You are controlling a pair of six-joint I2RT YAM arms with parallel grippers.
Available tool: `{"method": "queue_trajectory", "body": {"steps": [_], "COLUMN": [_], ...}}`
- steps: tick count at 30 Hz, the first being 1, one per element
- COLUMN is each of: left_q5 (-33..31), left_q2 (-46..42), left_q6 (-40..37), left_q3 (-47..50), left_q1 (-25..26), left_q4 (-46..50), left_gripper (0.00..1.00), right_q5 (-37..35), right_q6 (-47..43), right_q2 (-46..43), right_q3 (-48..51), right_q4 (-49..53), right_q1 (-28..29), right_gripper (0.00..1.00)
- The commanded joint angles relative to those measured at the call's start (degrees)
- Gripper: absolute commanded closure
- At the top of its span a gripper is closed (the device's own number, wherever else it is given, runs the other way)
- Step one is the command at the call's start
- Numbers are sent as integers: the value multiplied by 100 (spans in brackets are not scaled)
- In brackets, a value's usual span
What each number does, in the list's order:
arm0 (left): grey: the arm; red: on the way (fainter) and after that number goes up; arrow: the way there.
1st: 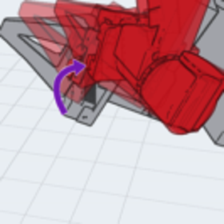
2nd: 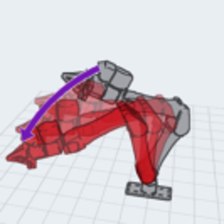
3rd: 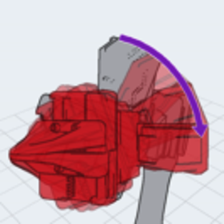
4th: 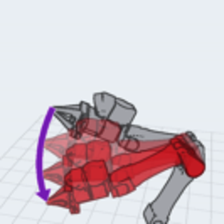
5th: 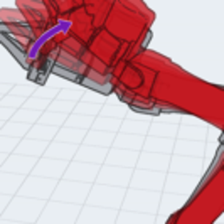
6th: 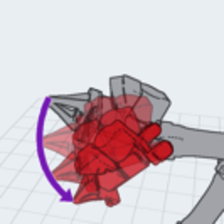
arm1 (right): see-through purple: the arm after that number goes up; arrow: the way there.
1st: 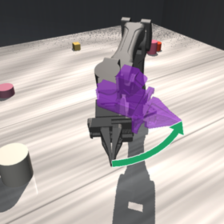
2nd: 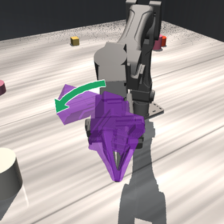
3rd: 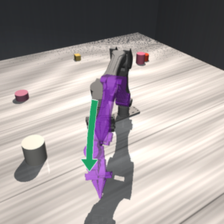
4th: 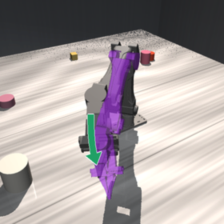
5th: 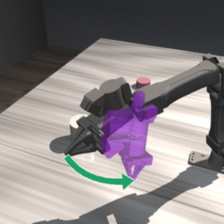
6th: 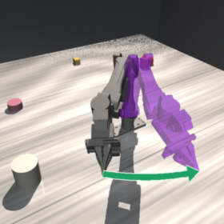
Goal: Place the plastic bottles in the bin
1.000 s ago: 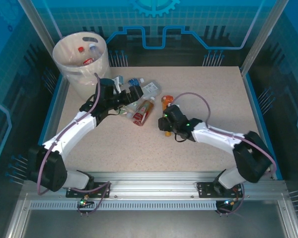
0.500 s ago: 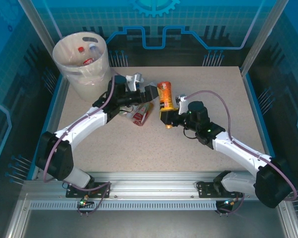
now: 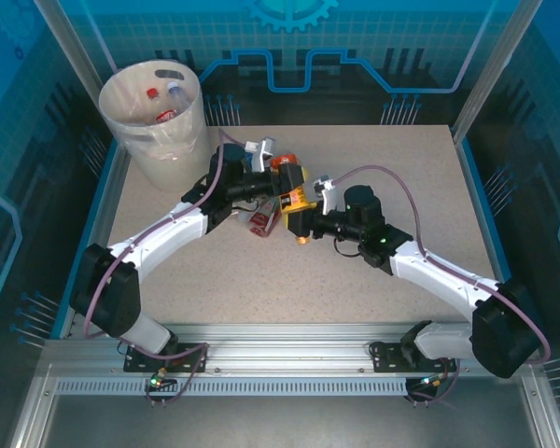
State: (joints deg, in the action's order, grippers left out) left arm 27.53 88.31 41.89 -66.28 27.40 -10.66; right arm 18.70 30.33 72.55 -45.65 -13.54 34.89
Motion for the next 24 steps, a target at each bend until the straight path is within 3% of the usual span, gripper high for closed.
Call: {"method": "queue_trajectory", "body": {"steps": [1, 6, 15, 20, 24], "left_q5": [-45, -142, -925, -1709, -2610], "left_q2": [-38, -83, -328, -527, -663], "left_q6": [-97, -133, -328, -630, -1031], "left_q3": [75, 126, 265, 227, -10], "left_q1": [38, 40, 38, 38, 31], "left_q4": [-342, -404, -242, 261, 965], "left_gripper": [31, 42, 44, 45, 45], "right_q5": [341, 397, -110, -960, -1954], "right_q6": [-104, -210, -499, -553, -486], "right_q2": [48, 31, -209, -589, -759], "right_q3": [-172, -238, -300, -190, -344], "right_q4": [-158, 28, 563, 768, 1522], "right_q1": [102, 92, 87, 79, 34], "right_gripper": [51, 38, 0, 0, 0]}}
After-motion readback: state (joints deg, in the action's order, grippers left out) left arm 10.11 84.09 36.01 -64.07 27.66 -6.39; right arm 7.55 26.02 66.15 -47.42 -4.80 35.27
